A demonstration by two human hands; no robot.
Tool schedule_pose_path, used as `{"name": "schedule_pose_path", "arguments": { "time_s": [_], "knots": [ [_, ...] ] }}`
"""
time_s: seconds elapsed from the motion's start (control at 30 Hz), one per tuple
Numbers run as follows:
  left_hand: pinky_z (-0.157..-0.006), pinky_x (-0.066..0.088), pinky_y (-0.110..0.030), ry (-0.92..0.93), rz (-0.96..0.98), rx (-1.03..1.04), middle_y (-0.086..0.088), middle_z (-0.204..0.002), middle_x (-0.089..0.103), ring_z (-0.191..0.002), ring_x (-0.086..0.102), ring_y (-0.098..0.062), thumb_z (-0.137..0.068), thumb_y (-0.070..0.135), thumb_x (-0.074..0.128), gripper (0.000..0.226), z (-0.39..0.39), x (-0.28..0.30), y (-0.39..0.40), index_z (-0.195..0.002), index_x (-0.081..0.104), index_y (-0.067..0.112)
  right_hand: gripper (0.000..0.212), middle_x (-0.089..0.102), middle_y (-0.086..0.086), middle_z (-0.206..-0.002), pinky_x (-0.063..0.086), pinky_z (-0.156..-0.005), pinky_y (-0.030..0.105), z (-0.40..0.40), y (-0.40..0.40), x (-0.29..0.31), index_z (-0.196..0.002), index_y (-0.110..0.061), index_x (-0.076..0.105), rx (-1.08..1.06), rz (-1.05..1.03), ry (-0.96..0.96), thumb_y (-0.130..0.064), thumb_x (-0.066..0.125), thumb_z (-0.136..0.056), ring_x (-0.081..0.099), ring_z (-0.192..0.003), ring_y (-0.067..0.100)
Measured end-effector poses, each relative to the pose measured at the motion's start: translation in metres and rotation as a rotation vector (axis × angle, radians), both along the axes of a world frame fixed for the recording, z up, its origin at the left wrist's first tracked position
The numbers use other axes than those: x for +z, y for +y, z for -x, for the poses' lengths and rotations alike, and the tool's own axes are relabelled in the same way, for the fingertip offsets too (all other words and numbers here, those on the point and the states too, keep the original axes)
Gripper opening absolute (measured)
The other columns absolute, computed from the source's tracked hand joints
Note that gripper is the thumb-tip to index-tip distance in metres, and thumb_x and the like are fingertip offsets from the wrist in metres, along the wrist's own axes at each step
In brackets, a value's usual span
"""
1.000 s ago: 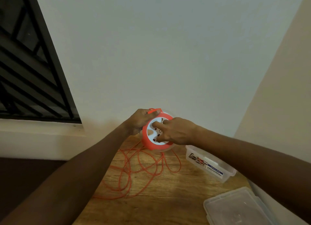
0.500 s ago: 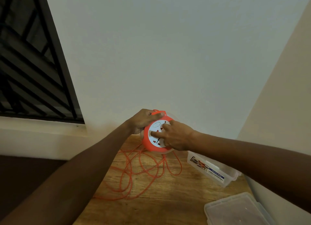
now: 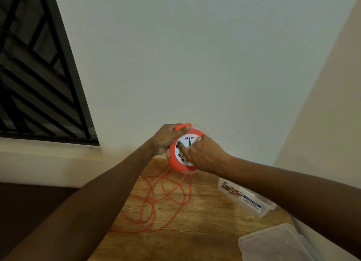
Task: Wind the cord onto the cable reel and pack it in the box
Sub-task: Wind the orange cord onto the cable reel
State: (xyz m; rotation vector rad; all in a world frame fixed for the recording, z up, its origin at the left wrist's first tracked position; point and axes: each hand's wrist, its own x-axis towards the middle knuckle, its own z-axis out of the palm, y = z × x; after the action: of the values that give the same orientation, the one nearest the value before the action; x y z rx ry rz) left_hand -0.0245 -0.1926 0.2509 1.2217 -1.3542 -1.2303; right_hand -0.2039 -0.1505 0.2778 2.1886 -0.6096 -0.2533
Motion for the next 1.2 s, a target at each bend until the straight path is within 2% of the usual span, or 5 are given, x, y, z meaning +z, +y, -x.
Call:
{"name": "schedule_pose_path", "arguments": {
  "time_s": [0.2, 0.37, 0.67, 0.83, 1.2],
  "knots": [
    [-0.081, 0.064, -0.047, 0.022, -0.01, 0.0, -0.01, -0.111, 0.078, -0.095, 0.077, -0.036, -0.096, 0.042, 0.065, 0.04, -0.001, -0.003, 0.003, -0.125, 0.069, 0.014, 0.076, 0.059, 0.023, -0.127, 0.049, -0.091, 0.046, 0.008, -0.003, 0.004, -0.152, -0.008, 0.016, 0.019, -0.06, 0.006, -0.031, 0.06, -0.094, 0.064, -0.102, 0.035],
    [-0.083, 0.063, -0.045, 0.09, -0.017, 0.001, -0.009, -0.105, 0.078, -0.095, 0.075, -0.032, -0.096, 0.041, 0.066, 0.032, 0.003, -0.002, 0.006, -0.115, 0.073, 0.017, 0.033, 0.056, 0.016, -0.114, 0.05, -0.065, 0.039, 0.011, 0.0, 0.012, -0.123, -0.019, 0.056, 0.19, -0.047, 0.026, -0.016, 0.059, -0.09, 0.057, -0.088, 0.029],
    [-0.09, 0.061, -0.052, 0.057, -0.021, 0.001, -0.019, -0.112, 0.076, -0.094, 0.074, -0.035, -0.094, 0.042, 0.069, 0.032, 0.007, 0.005, 0.011, -0.112, 0.075, 0.017, 0.03, 0.055, 0.011, -0.125, 0.04, -0.081, 0.046, 0.006, 0.007, 0.02, -0.113, -0.035, 0.067, 0.16, 0.002, 0.213, -0.03, 0.071, -0.083, 0.042, -0.112, 0.032],
    [-0.087, 0.063, -0.05, 0.002, -0.018, 0.009, -0.013, -0.108, 0.078, -0.097, 0.075, -0.039, -0.094, 0.044, 0.067, 0.04, 0.003, 0.002, 0.01, -0.12, 0.071, 0.015, 0.049, 0.03, 0.009, -0.155, 0.028, -0.106, 0.05, 0.013, 0.006, 0.016, -0.134, -0.033, 0.053, 0.123, 0.066, 0.261, -0.039, 0.066, -0.088, 0.025, -0.138, 0.033],
    [-0.086, 0.063, -0.048, -0.004, 0.007, 0.034, -0.012, -0.109, 0.078, -0.097, 0.075, -0.036, -0.096, 0.042, 0.064, 0.03, 0.001, 0.0, 0.009, -0.114, 0.071, 0.019, 0.07, 0.045, 0.018, -0.139, 0.025, -0.108, 0.05, 0.0, 0.008, 0.006, -0.152, -0.033, 0.02, -0.014, 0.056, 0.155, -0.046, 0.054, -0.092, 0.041, -0.125, 0.036]
  ]
}}
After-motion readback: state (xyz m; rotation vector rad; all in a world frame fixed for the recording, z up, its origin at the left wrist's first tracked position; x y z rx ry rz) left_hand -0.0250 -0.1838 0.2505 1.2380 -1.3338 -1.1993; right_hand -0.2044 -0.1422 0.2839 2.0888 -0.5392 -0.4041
